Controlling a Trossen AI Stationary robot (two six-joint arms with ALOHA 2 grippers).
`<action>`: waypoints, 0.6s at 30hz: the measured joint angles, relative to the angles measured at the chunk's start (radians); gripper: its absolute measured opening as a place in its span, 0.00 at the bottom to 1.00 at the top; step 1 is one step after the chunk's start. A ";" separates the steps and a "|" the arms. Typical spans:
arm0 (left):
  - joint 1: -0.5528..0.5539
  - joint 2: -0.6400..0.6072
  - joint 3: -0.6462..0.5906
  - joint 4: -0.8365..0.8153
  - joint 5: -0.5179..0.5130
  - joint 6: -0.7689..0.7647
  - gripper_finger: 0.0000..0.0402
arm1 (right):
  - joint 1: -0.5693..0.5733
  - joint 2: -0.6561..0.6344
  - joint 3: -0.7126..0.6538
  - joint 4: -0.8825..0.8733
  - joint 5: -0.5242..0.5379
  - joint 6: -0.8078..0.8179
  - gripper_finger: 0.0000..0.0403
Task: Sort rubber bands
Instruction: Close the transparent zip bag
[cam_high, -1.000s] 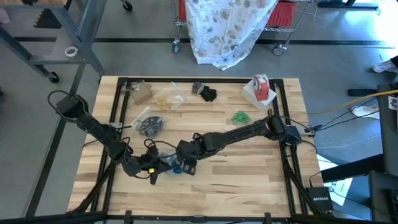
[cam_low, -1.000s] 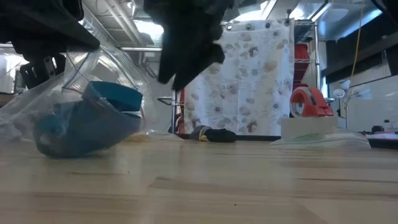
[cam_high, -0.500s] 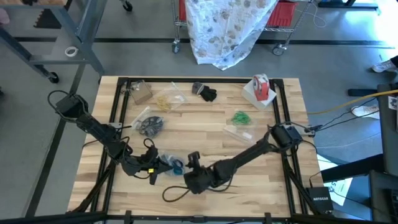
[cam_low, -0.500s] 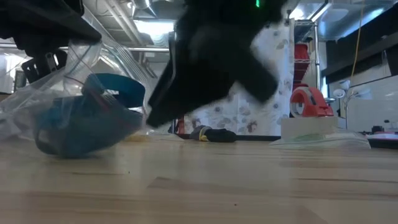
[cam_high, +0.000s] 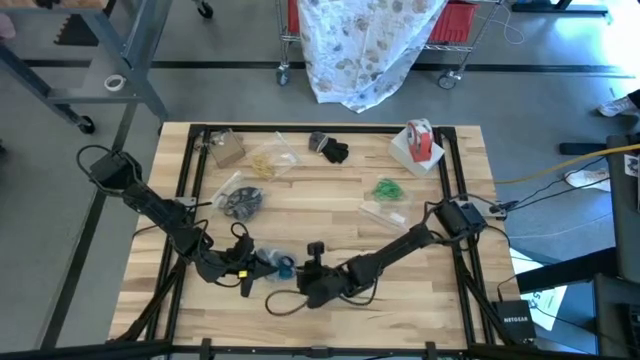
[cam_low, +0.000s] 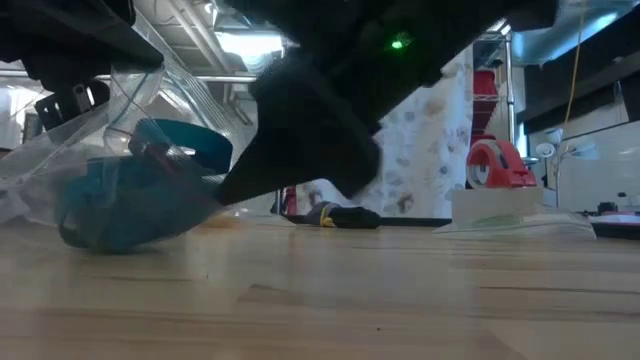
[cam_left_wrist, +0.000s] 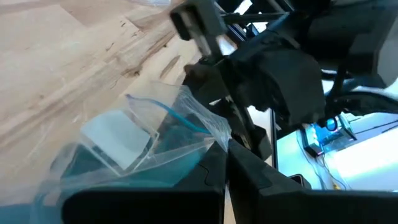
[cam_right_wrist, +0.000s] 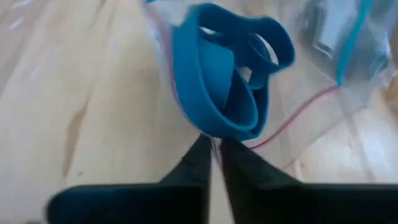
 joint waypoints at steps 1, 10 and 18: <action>-0.003 0.000 0.000 -0.001 0.001 0.006 0.00 | -0.006 0.000 0.000 0.000 -0.016 0.015 0.04; -0.015 -0.048 0.000 -0.136 0.055 0.025 0.00 | 0.013 -0.045 0.176 -0.323 -0.149 0.143 0.00; 0.020 -0.051 0.000 -0.094 0.052 0.047 0.00 | 0.004 -0.045 0.371 -0.430 -0.290 0.149 0.00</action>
